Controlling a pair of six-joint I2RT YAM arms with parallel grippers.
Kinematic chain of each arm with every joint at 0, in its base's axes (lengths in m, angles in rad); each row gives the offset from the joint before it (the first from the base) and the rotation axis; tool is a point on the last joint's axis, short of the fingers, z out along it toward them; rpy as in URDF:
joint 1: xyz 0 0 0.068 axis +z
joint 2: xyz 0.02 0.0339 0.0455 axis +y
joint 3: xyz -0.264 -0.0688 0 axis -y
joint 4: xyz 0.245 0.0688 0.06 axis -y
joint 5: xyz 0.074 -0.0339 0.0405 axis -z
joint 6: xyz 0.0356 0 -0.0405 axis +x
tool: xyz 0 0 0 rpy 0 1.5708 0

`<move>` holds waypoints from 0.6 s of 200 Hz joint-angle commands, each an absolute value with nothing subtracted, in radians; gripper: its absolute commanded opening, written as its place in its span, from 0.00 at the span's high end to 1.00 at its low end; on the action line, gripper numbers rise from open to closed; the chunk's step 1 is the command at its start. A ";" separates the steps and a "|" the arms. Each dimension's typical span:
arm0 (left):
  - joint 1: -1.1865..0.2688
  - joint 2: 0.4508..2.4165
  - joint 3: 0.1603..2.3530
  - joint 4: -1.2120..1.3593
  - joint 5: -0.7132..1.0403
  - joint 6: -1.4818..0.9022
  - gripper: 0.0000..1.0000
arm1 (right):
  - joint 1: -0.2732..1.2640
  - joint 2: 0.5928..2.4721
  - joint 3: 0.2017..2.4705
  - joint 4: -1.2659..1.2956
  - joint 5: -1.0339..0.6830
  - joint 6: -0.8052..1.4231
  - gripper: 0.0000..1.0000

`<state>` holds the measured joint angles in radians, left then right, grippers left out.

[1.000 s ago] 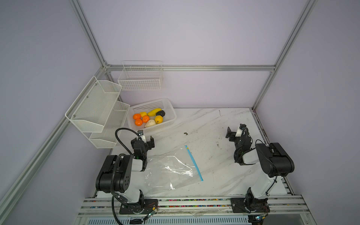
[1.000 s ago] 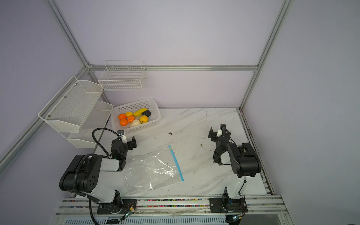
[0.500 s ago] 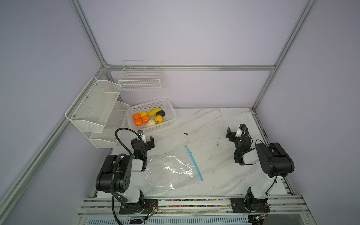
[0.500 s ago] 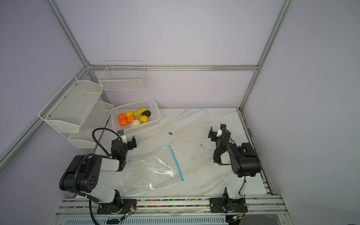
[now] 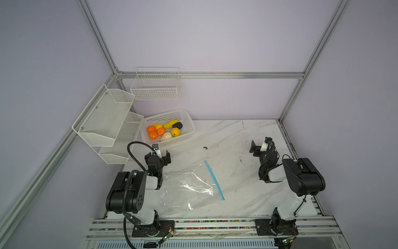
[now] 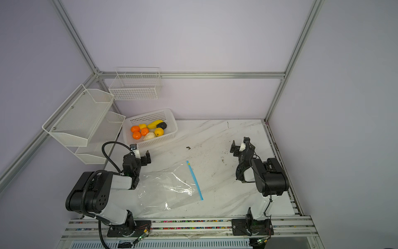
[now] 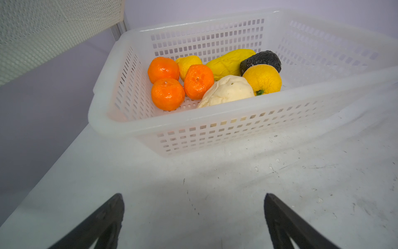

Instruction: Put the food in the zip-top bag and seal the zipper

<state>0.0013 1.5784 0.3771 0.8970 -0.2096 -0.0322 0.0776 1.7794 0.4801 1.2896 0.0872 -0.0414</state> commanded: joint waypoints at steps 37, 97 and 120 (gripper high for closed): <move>-0.080 1.466 0.348 0.949 -0.413 0.020 0.00 | 0.149 1.586 0.441 1.210 0.218 -0.086 0.03; -0.104 1.316 0.798 -0.027 -0.425 -0.234 0.00 | 0.335 1.269 0.619 0.667 0.298 0.291 0.02; -0.103 1.352 0.922 -0.195 -0.312 -0.380 0.00 | 0.390 1.305 0.672 0.622 0.224 0.368 0.03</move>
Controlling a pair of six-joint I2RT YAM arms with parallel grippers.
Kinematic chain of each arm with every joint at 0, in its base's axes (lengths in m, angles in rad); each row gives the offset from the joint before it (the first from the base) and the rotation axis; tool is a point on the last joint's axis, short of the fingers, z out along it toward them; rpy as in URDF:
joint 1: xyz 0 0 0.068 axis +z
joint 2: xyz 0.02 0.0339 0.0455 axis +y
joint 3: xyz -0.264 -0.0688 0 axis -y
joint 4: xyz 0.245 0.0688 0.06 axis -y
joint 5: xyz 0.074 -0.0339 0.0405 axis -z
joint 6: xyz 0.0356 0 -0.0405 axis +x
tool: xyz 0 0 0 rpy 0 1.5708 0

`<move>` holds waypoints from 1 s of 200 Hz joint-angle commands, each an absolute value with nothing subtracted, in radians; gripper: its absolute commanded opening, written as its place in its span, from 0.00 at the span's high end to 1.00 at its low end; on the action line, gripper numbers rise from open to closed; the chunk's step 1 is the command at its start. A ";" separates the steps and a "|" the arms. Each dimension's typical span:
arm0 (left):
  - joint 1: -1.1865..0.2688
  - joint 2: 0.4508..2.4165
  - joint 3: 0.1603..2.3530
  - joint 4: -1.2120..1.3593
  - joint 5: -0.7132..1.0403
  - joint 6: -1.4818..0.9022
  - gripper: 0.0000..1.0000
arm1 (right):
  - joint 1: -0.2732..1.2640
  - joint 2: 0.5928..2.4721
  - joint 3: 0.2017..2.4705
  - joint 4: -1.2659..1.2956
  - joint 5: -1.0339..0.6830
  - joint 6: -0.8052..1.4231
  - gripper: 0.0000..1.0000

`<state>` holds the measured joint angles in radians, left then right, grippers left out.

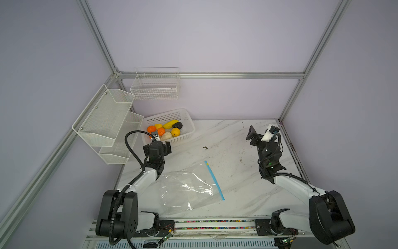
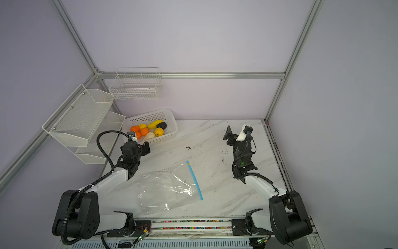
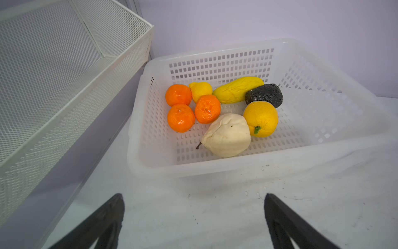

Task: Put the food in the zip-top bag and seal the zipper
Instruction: 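Reach both grippers toward the white fruit basket's near corners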

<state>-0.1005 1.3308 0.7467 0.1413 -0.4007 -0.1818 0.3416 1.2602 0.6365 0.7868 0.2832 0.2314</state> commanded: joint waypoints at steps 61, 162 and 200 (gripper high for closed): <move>-0.090 1.550 1.273 -0.473 -0.126 -0.522 0.00 | 0.519 1.581 0.914 0.500 0.095 0.387 0.02; -0.089 1.836 1.736 -0.657 0.012 -0.356 0.00 | 0.528 1.831 1.101 0.490 -0.001 0.395 0.03; -0.113 1.961 1.885 -0.667 0.080 -0.361 0.00 | 0.529 1.975 1.306 0.379 -0.086 0.451 0.02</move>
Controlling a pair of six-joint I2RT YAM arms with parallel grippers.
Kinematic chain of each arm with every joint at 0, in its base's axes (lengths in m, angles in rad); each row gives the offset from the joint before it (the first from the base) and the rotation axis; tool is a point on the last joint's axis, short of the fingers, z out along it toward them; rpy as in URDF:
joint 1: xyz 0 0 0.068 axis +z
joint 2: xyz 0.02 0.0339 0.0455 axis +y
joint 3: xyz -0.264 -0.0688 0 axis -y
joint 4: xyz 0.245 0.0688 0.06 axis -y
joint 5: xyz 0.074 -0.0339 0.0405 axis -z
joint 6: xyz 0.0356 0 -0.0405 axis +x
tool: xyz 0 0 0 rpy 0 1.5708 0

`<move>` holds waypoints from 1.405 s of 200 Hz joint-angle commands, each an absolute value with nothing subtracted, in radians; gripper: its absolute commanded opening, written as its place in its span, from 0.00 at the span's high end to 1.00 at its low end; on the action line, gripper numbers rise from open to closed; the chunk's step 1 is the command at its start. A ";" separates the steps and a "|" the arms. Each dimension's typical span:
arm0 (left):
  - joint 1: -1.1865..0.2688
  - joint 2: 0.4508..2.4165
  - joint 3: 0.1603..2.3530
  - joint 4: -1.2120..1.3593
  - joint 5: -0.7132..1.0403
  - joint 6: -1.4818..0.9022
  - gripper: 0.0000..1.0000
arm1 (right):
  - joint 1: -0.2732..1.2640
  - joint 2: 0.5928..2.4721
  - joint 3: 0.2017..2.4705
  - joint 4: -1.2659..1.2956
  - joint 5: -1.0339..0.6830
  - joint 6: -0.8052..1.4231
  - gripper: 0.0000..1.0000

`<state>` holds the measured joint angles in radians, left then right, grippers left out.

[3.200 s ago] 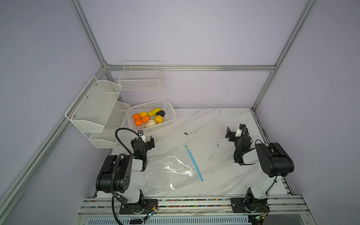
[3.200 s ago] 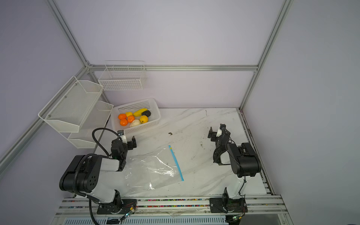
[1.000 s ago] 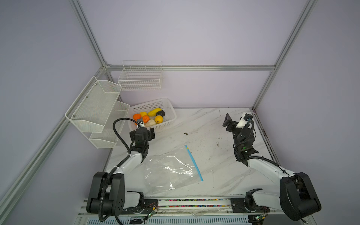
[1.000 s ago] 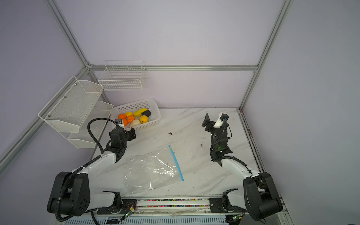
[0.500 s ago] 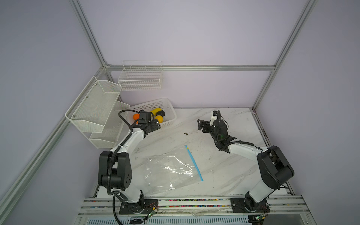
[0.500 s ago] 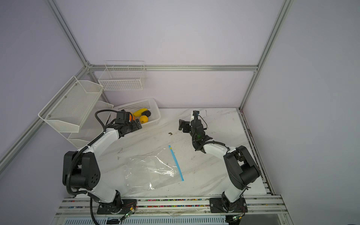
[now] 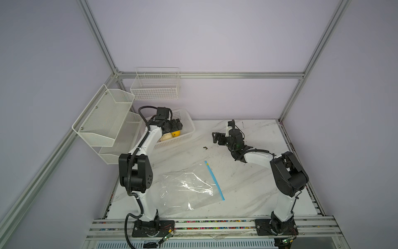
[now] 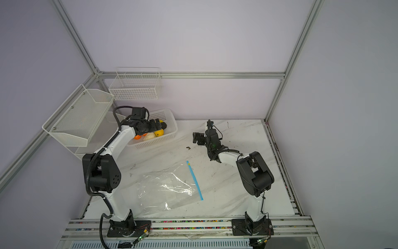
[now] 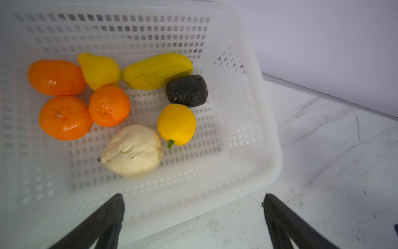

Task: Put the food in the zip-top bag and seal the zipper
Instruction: 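Reach both grippers toward the white fruit basket's near corners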

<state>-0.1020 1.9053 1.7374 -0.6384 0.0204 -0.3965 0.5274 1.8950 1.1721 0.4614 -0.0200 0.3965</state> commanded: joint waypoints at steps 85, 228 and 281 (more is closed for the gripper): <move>-0.015 1.864 1.726 -0.661 0.018 -0.427 0.00 | 0.555 2.393 1.925 0.180 -0.337 0.630 0.18; 0.038 1.877 1.667 -0.678 0.069 -0.448 0.00 | 0.566 2.730 2.333 0.253 -0.513 0.829 0.43; 0.037 1.870 1.650 -0.677 0.060 -0.444 0.00 | 0.566 2.699 2.315 0.240 -0.487 0.810 0.69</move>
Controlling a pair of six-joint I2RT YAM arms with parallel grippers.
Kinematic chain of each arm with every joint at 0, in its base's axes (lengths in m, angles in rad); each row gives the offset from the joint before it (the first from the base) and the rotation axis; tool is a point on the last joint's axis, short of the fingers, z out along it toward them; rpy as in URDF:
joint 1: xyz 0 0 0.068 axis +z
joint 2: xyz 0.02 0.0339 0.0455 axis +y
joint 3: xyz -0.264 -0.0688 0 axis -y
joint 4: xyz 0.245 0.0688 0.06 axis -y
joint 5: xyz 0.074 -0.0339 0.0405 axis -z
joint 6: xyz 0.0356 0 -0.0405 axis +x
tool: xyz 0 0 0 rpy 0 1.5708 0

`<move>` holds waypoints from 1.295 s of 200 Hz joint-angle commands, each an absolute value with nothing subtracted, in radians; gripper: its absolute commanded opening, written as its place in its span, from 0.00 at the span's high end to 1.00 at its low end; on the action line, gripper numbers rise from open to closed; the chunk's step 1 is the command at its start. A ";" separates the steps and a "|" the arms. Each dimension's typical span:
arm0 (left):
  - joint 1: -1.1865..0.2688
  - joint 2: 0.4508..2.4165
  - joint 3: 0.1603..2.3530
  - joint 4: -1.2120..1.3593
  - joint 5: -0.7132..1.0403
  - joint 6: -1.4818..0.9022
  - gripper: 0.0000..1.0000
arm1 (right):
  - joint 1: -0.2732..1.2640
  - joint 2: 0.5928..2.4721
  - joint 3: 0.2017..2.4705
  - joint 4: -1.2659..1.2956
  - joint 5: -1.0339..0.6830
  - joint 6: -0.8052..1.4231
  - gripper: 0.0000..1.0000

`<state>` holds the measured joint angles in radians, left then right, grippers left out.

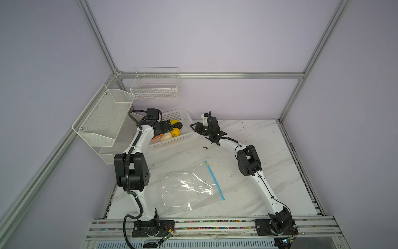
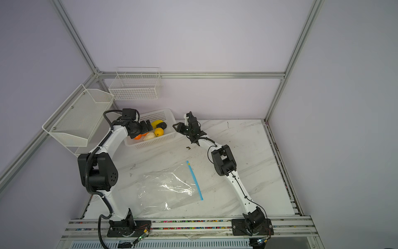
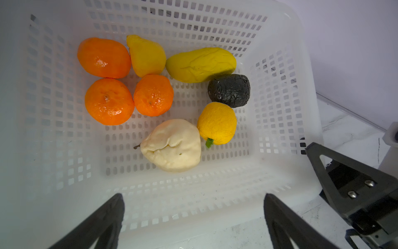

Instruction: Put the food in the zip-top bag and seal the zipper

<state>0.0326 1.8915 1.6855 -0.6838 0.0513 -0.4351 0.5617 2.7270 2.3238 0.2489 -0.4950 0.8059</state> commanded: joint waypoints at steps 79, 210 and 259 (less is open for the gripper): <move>0.049 1.859 1.654 -0.678 0.077 -0.445 0.00 | 0.566 2.578 2.192 0.229 -0.432 0.778 0.87; 0.132 1.686 1.477 -0.590 0.142 -0.522 0.00 | 0.493 2.244 1.744 0.261 -0.279 0.694 0.92; 0.151 1.741 1.457 -0.559 0.183 -0.566 0.00 | 0.461 2.100 1.573 0.262 -0.231 0.666 0.91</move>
